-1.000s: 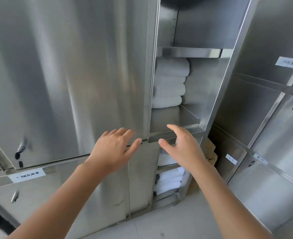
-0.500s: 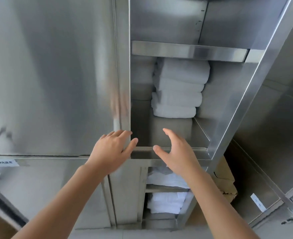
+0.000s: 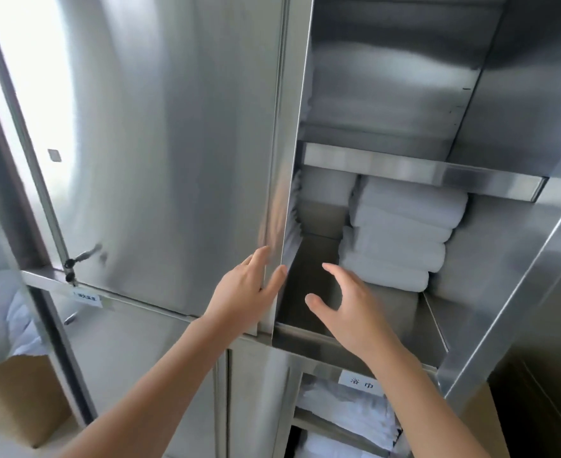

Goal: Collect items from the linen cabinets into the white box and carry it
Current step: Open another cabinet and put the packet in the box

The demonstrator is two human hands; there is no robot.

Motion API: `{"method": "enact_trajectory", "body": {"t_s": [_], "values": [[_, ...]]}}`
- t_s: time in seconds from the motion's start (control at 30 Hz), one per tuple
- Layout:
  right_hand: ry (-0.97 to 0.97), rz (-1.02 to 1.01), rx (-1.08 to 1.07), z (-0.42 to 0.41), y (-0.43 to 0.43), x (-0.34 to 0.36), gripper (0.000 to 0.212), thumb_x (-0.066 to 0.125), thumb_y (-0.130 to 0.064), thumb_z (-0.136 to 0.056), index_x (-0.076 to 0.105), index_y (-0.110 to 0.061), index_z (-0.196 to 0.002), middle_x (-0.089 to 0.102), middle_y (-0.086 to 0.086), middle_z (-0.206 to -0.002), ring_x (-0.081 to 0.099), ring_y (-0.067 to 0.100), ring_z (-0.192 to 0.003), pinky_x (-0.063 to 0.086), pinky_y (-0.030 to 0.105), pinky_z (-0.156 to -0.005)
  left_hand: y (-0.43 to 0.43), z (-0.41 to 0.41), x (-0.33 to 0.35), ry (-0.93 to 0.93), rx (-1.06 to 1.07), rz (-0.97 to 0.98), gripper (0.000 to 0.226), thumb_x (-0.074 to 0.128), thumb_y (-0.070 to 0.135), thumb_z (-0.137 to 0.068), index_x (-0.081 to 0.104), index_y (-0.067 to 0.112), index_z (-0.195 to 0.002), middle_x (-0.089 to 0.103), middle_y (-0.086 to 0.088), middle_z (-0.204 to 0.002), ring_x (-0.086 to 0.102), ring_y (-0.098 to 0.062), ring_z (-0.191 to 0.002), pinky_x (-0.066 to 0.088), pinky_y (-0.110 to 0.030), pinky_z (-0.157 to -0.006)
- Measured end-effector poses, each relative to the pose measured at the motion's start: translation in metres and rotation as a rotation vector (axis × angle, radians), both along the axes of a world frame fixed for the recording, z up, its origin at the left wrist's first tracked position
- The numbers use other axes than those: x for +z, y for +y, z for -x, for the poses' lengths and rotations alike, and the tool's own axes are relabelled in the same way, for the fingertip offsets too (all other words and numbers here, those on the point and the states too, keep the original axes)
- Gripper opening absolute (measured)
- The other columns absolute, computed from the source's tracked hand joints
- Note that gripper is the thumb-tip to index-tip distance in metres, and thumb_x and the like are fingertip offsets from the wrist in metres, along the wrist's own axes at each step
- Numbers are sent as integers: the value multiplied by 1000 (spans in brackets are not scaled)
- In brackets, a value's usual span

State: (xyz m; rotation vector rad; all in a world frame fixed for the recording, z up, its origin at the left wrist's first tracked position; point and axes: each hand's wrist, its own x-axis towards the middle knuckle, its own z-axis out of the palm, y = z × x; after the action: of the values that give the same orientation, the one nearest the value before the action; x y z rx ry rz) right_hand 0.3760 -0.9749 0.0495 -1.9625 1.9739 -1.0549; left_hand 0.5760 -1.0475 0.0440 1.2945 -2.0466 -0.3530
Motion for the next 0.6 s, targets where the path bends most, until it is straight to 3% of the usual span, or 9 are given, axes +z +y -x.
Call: {"method": "enact_trajectory", "body": {"t_s": [0.2, 0.37, 0.6], "values": [[-46, 42, 3, 4, -16, 5, 64, 64, -52, -93, 41, -35, -151, 43, -21, -153, 38, -1, -139, 28, 16, -103, -21, 9, 5, 192, -74, -52, 65, 34, 74, -88, 25, 42, -144, 54, 15, -136, 56, -7, -119, 48, -33, -101], [-92, 37, -51, 15, -24, -1, 67, 65, -53, -91, 39, -37, -151, 44, -20, -153, 40, -1, -139, 30, 18, -105, -36, 16, 7, 218, -139, -15, 63, 35, 74, -88, 32, 41, -142, 55, 20, -124, 55, 3, -109, 50, -27, -96], [-111, 60, -148, 34, -24, -5, 69, 64, -57, -89, 40, -37, -150, 45, -20, -151, 39, 0, -138, 29, 19, -105, -42, 28, 6, 191, -203, 21, 71, 36, 76, -88, 28, 38, -147, 47, 19, -134, 54, -1, -114, 46, -23, -96]]}}
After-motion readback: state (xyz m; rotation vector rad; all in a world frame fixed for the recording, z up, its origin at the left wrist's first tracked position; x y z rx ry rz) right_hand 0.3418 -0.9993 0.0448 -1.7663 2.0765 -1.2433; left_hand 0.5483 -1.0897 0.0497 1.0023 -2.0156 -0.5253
